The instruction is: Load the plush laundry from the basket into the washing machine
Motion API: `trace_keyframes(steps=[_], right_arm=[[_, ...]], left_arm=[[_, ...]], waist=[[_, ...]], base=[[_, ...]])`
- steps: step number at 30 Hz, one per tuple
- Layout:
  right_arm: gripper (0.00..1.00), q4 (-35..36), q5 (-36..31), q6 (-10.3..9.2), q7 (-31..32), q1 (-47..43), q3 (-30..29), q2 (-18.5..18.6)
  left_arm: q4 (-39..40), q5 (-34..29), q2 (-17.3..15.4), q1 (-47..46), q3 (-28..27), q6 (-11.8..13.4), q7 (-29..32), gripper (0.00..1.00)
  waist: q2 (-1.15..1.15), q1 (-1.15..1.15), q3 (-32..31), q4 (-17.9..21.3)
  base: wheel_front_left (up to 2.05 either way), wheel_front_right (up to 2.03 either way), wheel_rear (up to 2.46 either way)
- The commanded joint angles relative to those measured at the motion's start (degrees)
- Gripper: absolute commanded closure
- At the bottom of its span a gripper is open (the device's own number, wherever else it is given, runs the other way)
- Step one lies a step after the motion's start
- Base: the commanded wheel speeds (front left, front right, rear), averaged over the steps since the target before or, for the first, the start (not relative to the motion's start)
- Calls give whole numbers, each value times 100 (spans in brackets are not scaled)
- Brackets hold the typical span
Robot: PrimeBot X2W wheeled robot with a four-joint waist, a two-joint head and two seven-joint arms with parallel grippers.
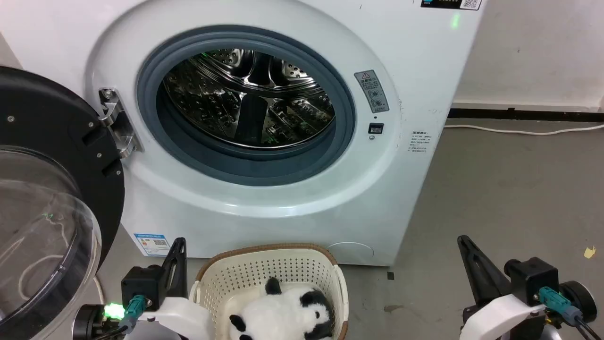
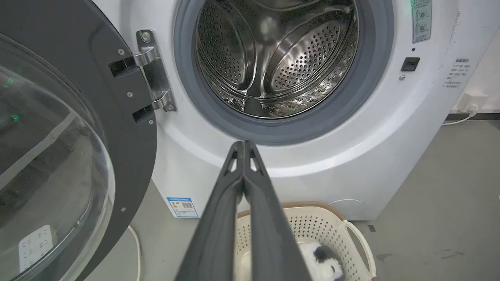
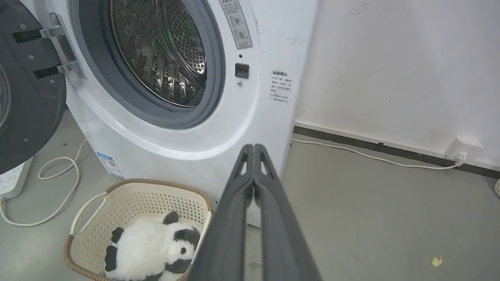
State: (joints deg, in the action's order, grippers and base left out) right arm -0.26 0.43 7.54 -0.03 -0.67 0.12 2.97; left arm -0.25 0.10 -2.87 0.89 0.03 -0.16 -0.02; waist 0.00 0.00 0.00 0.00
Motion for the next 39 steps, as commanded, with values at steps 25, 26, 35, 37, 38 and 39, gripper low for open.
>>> trace_keyframes(steps=[25,26,35,37,38,39], right_arm=[[100,26,-43,-5,3,67,-12,-10],[100,26,-43,-5,3,67,-12,-10],[100,26,-43,-5,3,67,-12,-10],[100,26,-43,-5,3,67,-12,-10],[100,26,-43,-5,3,67,-12,-10],[100,26,-43,-5,3,67,-12,-10]], left_arm=[[25,-10,0,-89,-3,16,2,100],[25,-10,0,-89,-3,16,2,100],[25,-10,0,-89,-3,16,2,100],[25,-10,0,-89,-3,16,2,100],[25,-10,0,-89,-3,16,2,100],[25,-10,0,-89,-3,16,2,100]], waist=[[0,0,0,0],[0,0,0,0],[0,0,0,0],[0,0,0,0],[0,0,0,0],[0,0,0,0]], base=[[0,0,0],[0,0,0],[0,0,0],[0,0,0],[0,0,0],[0,0,0]])
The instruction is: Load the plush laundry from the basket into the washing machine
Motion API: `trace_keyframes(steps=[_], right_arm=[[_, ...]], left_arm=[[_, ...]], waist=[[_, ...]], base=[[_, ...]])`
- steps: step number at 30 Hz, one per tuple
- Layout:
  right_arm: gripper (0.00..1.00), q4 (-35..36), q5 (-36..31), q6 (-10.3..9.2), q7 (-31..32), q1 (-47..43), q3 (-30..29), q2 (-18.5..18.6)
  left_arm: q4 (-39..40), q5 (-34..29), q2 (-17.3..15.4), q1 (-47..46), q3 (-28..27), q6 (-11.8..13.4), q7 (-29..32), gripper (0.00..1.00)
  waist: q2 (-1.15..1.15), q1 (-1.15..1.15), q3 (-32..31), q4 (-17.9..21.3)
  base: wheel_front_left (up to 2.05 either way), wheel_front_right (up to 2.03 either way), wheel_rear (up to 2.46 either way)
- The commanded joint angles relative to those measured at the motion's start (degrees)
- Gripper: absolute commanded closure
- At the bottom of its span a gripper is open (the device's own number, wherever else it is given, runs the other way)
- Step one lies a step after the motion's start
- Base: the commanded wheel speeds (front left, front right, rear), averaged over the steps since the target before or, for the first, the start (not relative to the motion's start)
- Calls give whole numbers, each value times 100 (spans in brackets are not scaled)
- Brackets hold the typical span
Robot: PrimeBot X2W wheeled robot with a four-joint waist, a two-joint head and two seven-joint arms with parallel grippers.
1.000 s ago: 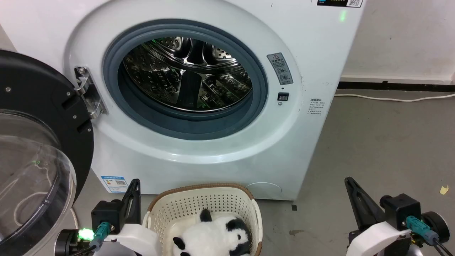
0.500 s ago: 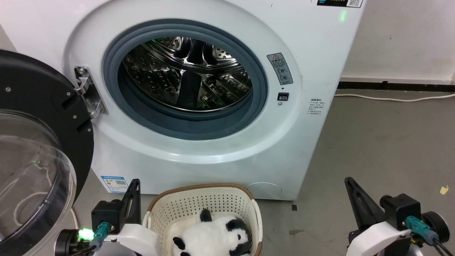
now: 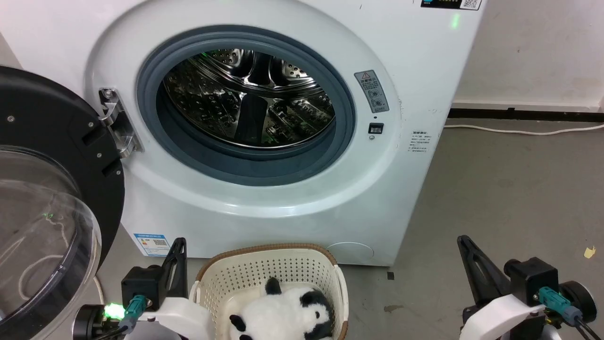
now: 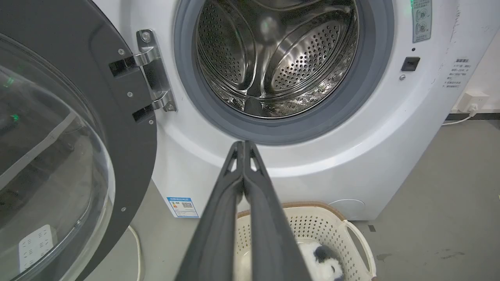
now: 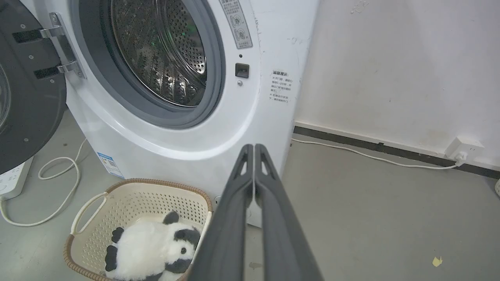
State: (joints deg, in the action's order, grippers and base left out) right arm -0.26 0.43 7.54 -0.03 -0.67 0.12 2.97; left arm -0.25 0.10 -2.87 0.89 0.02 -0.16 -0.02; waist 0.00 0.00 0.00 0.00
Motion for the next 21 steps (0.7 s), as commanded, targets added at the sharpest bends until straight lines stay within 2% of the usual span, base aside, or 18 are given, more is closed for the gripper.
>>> trace_keyframes(steps=[1,21], right_arm=[[0,-1,4,0,-1,-2,4,0],[0,34,143,-1,-202,-39,-27,-1]], left_arm=[[-1,1,0,2,0,-1,-2,0],[-237,213,0,-43,313,19,-203,0]], waist=[[0,0,0,0],[0,0,155,129]], base=[[0,0,0],[0,0,0]])
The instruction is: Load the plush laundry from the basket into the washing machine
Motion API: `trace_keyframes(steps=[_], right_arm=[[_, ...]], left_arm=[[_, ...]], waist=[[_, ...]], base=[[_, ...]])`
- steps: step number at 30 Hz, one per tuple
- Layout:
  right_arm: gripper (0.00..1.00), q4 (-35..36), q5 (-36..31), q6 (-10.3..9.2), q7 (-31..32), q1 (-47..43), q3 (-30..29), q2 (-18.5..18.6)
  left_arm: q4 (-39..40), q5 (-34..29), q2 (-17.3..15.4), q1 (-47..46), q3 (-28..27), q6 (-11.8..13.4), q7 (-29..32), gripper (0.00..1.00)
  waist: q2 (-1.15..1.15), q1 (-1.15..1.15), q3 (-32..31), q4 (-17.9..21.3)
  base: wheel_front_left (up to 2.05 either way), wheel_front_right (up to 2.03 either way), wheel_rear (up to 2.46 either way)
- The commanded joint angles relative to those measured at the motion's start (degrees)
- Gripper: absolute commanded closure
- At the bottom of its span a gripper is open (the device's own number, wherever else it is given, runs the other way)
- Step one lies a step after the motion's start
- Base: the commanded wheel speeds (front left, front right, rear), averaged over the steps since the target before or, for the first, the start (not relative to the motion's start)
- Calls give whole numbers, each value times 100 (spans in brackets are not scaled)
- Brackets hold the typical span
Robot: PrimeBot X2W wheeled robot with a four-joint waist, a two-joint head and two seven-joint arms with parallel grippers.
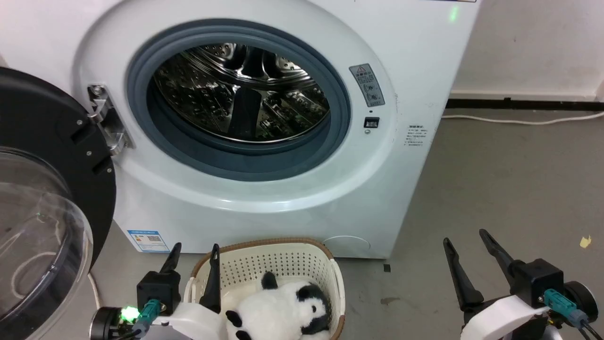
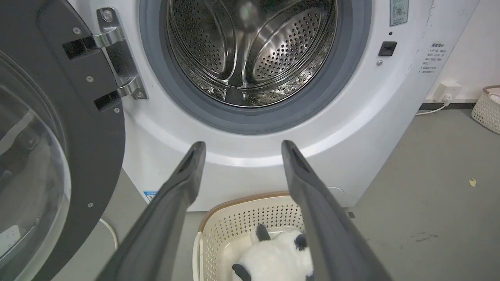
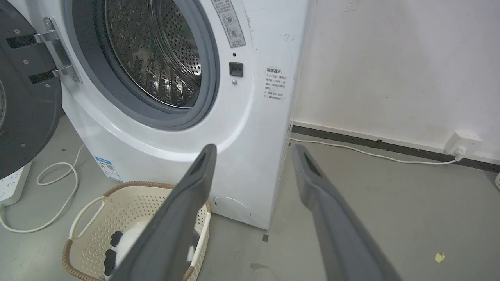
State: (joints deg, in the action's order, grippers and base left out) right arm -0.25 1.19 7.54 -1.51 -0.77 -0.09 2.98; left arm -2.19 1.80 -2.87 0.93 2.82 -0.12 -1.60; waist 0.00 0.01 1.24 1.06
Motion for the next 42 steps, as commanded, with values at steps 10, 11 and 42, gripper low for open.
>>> trace_keyframes(steps=[10,11,42], right_arm=[[0,45,205,-1,-173,67,65,-3],[0,47,226,-1,-185,83,74,-3],[0,210,965,-3,-568,550,464,-6]], left_arm=[[-581,170,-26,-340,200,14,-78,0],[-644,181,-33,-383,221,6,-64,0],[-2987,761,-645,-1891,663,-137,672,0]], waist=[[0,-1,389,226],[0,-1,433,247],[0,-1,2003,984]], base=[[0,0,0],[0,0,0],[0,0,0]])
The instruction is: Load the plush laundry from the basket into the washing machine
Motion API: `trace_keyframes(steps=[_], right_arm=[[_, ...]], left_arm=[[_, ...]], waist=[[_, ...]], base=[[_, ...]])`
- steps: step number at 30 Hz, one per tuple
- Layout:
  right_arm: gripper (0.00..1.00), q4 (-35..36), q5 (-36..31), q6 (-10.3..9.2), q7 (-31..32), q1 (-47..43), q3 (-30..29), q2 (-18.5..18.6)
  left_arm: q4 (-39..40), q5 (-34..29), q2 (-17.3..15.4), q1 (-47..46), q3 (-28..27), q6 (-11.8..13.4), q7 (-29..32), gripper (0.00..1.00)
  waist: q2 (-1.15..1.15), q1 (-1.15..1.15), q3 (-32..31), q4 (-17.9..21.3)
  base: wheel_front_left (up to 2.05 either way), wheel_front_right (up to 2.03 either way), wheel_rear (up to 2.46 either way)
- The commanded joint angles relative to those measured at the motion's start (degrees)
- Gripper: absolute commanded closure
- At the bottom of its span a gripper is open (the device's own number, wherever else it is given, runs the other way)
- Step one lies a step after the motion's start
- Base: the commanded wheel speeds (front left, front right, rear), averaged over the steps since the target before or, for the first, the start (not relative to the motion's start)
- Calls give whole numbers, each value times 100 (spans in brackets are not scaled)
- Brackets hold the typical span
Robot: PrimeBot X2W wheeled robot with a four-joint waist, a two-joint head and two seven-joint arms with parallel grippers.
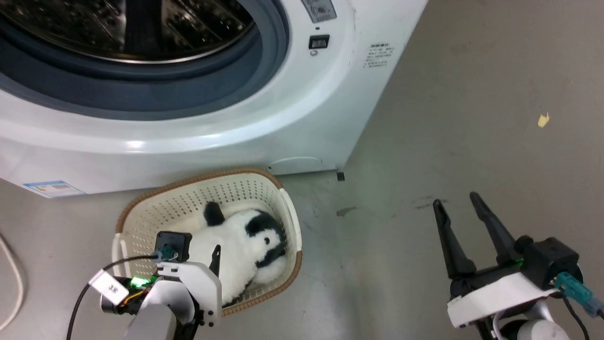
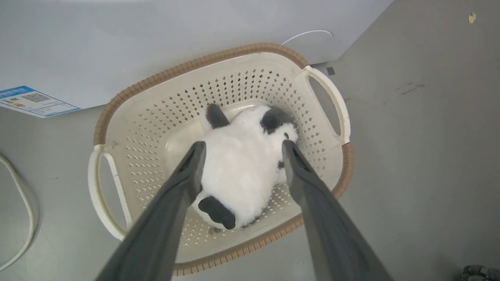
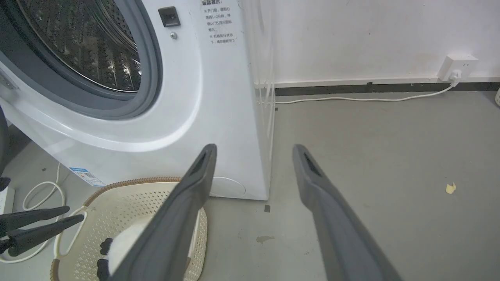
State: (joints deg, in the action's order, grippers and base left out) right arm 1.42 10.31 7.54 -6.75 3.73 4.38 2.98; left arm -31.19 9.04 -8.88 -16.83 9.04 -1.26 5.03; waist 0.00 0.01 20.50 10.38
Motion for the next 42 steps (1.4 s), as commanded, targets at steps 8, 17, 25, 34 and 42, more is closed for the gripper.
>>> trace_keyframes(steps=[8,17,25,34,42], right_arm=[[0,76,207,-3,-140,240,80,-6],[0,88,325,-3,-248,408,97,-7],[0,138,473,-4,-367,512,34,-8],[0,182,667,-4,-475,571,116,-8],[0,205,882,-5,-594,637,205,-9]], left_arm=[[-612,122,-208,-559,245,-48,246,0],[-1156,180,-451,-1064,512,-81,441,0],[-1733,174,-678,-1677,911,-154,683,0],[-2266,179,-860,-2227,1267,-161,855,0],[-2834,246,-985,-2741,1647,-228,901,0]], waist=[[0,-1,480,201],[0,-1,968,424],[0,-1,1486,586],[0,-1,1923,740],[0,-1,2425,903]], base=[[0,0,0],[0,0,0],[0,0,0],[0,0,0],[0,0,0]])
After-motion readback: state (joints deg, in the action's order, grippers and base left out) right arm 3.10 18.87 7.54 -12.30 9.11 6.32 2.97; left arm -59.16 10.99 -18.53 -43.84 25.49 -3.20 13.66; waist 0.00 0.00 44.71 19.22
